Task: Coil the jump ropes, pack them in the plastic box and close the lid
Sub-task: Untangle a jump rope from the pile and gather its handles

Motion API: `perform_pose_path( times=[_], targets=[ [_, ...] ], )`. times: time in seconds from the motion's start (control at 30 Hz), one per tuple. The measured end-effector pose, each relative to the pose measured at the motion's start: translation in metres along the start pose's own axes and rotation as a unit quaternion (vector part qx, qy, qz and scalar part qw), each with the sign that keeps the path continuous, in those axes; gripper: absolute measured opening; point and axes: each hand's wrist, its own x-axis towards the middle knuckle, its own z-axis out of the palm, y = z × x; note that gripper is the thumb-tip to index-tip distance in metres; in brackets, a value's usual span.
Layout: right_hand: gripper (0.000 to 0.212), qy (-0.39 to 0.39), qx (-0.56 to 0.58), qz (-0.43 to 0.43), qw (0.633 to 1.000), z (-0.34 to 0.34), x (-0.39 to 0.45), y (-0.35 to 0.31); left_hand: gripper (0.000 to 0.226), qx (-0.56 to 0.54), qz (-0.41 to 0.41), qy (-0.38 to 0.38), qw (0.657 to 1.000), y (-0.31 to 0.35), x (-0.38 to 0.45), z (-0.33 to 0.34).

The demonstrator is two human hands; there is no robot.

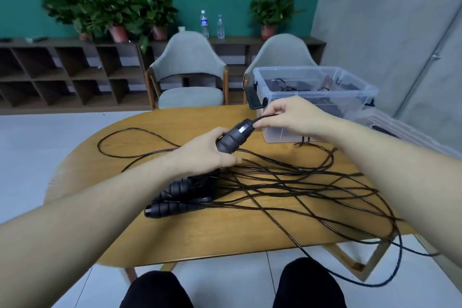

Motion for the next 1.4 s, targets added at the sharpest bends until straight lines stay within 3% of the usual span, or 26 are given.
perform_pose_path(
  times=[0.1, 0.2, 0.3, 0.43, 0.6, 0.73, 0.9, 1.0, 1.13, 1.2, 1.27, 1.33, 1.4],
  targets=[
    [0.037, 0.028, 0.009, 0.013, 0.999, -0.004, -0.013, -0.008, 0.034, -0.031, -0.006, 0.020, 0.999, 0.001, -0.011, 0.007],
    [0.039, 0.057, 0.032, 0.014, 0.998, -0.002, -0.026, -0.018, 0.039, -0.084, -0.023, 0.037, 0.995, 0.009, -0.023, 0.016],
    [0.035, 0.068, 0.064, 0.021, 0.995, -0.003, -0.036, -0.024, 0.049, -0.205, -0.044, -0.012, 0.978, 0.014, -0.033, 0.024],
    [0.033, 0.034, 0.067, 0.067, 0.995, -0.003, -0.050, -0.028, 0.034, -0.277, -0.082, -0.049, 0.956, 0.015, -0.043, 0.035],
    [0.046, 0.030, 0.194, 0.086, 0.977, 0.014, -0.059, -0.035, 0.046, -0.434, -0.126, 0.016, 0.892, 0.033, -0.047, 0.049],
    [0.038, 0.068, 0.071, 0.029, 0.995, 0.040, -0.065, -0.047, 0.067, -0.520, -0.140, 0.056, 0.841, 0.050, -0.041, 0.051],
    [0.027, 0.081, -0.084, -0.059, 0.991, 0.069, -0.088, -0.055, 0.093, -0.547, -0.133, 0.100, 0.821, 0.050, -0.032, 0.050],
    [0.025, 0.080, -0.155, -0.106, 0.979, 0.082, -0.094, -0.052, 0.073, -0.561, -0.135, 0.148, 0.804, 0.044, -0.026, 0.050],
    [0.025, 0.079, -0.185, -0.158, 0.967, 0.094, -0.109, -0.049, 0.015, -0.612, -0.156, 0.193, 0.751, 0.036, -0.019, 0.039],
    [0.017, 0.060, -0.105, -0.145, 0.982, 0.095, -0.112, -0.046, 0.010, -0.667, -0.149, 0.163, 0.712, 0.033, -0.020, 0.027],
    [0.021, 0.024, -0.090, -0.128, 0.987, 0.094, -0.112, -0.038, 0.007, -0.701, -0.136, 0.111, 0.691, 0.027, -0.024, 0.014],
    [0.032, -0.015, -0.118, -0.109, 0.987, 0.090, -0.112, -0.025, 0.009, -0.706, -0.128, 0.063, 0.694, 0.019, -0.029, 0.003],
    [0.036, -0.039, -0.118, -0.072, 0.990, 0.084, -0.107, -0.010, 0.018, -0.679, -0.129, 0.009, 0.723, 0.012, -0.034, -0.005]
  ],
)
